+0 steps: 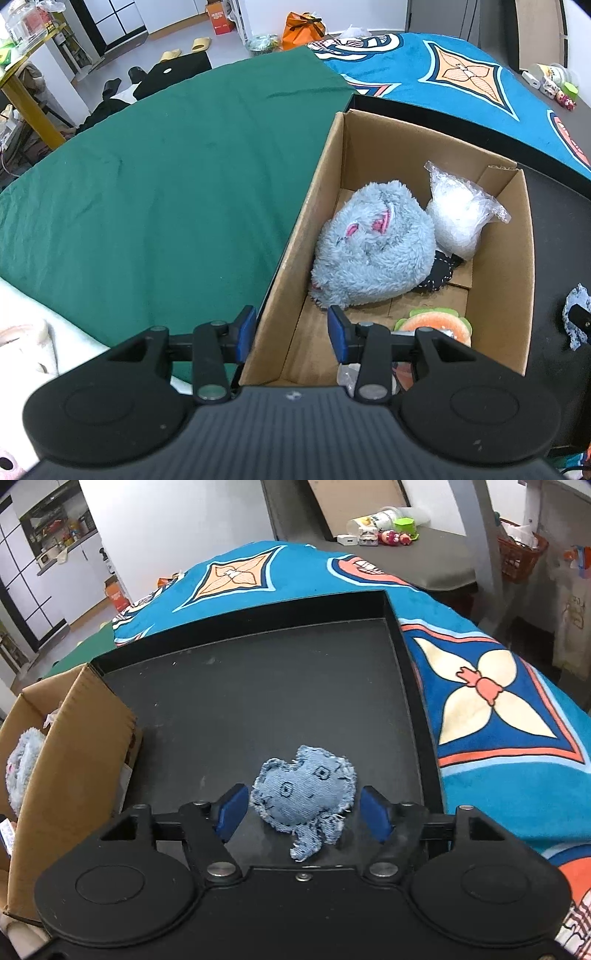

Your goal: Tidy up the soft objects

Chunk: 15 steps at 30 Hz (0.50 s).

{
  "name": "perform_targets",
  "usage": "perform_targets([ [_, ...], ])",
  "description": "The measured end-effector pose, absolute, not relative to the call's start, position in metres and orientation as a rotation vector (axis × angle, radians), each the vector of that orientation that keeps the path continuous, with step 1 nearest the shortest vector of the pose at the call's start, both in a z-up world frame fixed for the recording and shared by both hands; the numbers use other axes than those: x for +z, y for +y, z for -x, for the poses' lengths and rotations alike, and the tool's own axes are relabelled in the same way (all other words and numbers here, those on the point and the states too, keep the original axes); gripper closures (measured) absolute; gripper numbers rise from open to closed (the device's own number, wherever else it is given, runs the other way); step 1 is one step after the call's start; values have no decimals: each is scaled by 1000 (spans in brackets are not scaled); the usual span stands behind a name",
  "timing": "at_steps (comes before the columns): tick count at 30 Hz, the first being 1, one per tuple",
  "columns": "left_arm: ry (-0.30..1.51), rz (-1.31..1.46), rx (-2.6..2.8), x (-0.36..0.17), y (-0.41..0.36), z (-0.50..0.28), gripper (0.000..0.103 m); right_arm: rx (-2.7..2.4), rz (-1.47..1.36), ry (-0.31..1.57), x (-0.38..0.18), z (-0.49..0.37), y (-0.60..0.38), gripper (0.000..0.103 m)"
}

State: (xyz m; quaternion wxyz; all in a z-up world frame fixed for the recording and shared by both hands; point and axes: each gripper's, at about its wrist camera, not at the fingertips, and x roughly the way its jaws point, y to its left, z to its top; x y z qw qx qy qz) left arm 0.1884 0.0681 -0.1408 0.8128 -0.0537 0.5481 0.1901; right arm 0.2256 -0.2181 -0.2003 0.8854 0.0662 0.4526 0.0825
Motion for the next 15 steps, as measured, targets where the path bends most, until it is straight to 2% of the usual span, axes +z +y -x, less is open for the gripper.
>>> perform_targets([
  [4, 1171, 115, 402, -141, 68, -188, 61, 178, -115, 944, -205, -227, -211, 39],
  [5, 1170, 118, 400, -141, 68, -188, 61, 173, -107, 952, -207, -228, -210, 47],
  [9, 1162, 134, 393, -139, 71, -185, 60, 175, -98, 947, -203, -228, -209, 62],
  [10, 1158, 138, 391, -138, 72, -184, 60, 179, -95, 943, -201, -227, -208, 73],
  [13, 1148, 150, 386, -136, 74, -182, 60, 184, -92, 942, -193, -224, -205, 81],
  [15, 1141, 163, 382, -134, 76, -180, 60, 190, -81, 939, -189, -222, -202, 90],
])
